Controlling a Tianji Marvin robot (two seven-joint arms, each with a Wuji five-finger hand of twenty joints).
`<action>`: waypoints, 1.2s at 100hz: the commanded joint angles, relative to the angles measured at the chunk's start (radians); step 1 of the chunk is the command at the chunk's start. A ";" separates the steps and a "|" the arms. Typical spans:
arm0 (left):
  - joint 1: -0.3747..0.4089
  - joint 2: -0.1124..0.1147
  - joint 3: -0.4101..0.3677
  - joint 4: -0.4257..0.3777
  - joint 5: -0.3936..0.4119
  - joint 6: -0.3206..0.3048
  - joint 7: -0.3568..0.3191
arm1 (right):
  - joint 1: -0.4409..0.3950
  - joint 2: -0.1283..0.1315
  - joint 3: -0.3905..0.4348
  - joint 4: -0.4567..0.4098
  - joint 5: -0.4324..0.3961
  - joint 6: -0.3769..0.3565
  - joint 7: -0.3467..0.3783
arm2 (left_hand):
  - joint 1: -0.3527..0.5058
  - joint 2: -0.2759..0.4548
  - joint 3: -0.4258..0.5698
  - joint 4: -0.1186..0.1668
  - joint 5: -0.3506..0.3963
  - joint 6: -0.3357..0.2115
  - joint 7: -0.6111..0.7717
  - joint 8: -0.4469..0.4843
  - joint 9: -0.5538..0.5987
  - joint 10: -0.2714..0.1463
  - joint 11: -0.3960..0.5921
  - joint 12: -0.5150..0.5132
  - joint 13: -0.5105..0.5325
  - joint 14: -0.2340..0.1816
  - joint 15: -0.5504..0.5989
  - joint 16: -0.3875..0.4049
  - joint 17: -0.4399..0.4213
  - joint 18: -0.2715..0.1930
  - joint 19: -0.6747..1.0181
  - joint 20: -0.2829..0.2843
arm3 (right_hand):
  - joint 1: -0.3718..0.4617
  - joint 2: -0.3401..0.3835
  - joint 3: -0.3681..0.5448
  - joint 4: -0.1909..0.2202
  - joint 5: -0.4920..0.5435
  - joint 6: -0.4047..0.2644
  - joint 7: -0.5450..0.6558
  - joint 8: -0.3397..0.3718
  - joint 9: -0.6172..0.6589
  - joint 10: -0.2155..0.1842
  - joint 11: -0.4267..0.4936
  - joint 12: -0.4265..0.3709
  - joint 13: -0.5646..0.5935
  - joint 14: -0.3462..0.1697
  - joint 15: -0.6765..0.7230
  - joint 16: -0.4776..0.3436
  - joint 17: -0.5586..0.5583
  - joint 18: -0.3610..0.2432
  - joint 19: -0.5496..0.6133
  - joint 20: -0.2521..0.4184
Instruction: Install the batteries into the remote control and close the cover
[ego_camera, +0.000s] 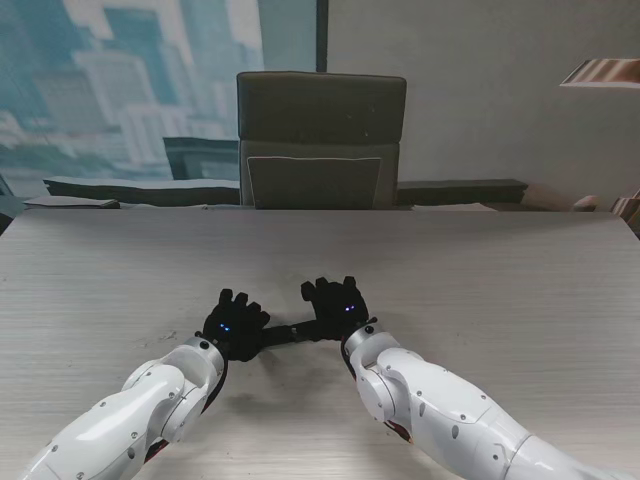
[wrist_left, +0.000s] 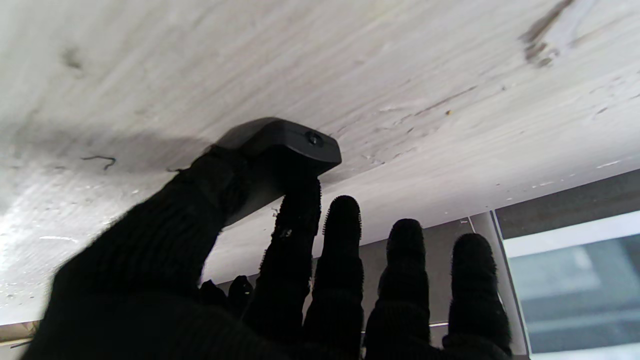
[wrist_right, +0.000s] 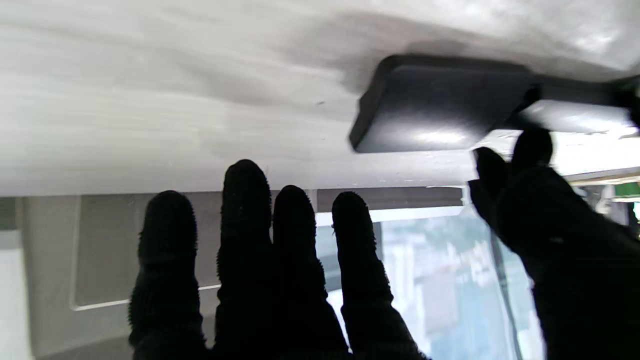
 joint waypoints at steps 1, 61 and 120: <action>0.021 0.001 0.015 0.024 -0.002 -0.006 -0.032 | -0.013 0.002 0.008 -0.021 -0.008 0.020 0.009 | 0.105 0.009 0.009 0.039 0.092 -0.219 0.148 0.047 -0.013 0.000 0.010 0.007 -0.012 0.000 0.008 -0.008 -0.009 0.000 0.012 -0.018 | -0.036 0.033 -0.035 0.030 0.023 0.014 0.040 0.018 0.008 0.035 0.017 0.000 -0.004 0.029 0.027 0.017 -0.009 0.008 0.030 0.021; 0.023 0.001 0.012 0.023 -0.001 -0.005 -0.031 | -0.015 0.015 0.001 -0.061 -0.007 0.174 0.129 | 0.104 0.010 0.008 0.039 0.091 -0.217 0.147 0.047 -0.013 0.000 0.010 0.007 -0.010 -0.006 0.009 -0.008 -0.008 -0.001 0.011 -0.018 | -0.020 -0.012 -0.104 0.013 0.233 -0.042 0.068 0.143 0.154 0.069 0.015 0.020 0.050 0.098 0.092 0.026 0.003 0.044 0.078 0.064; 0.025 0.001 0.009 0.023 -0.001 -0.005 -0.030 | 0.070 -0.035 -0.094 0.044 0.113 0.218 0.196 | 0.106 0.010 0.009 0.039 0.092 -0.218 0.148 0.048 -0.013 0.000 0.010 0.008 -0.015 0.004 0.008 -0.008 -0.009 -0.001 0.012 -0.018 | 0.068 -0.107 0.068 0.023 0.437 -0.096 0.129 0.193 0.264 0.057 0.014 0.023 0.092 0.130 0.095 0.022 0.007 0.070 0.075 0.071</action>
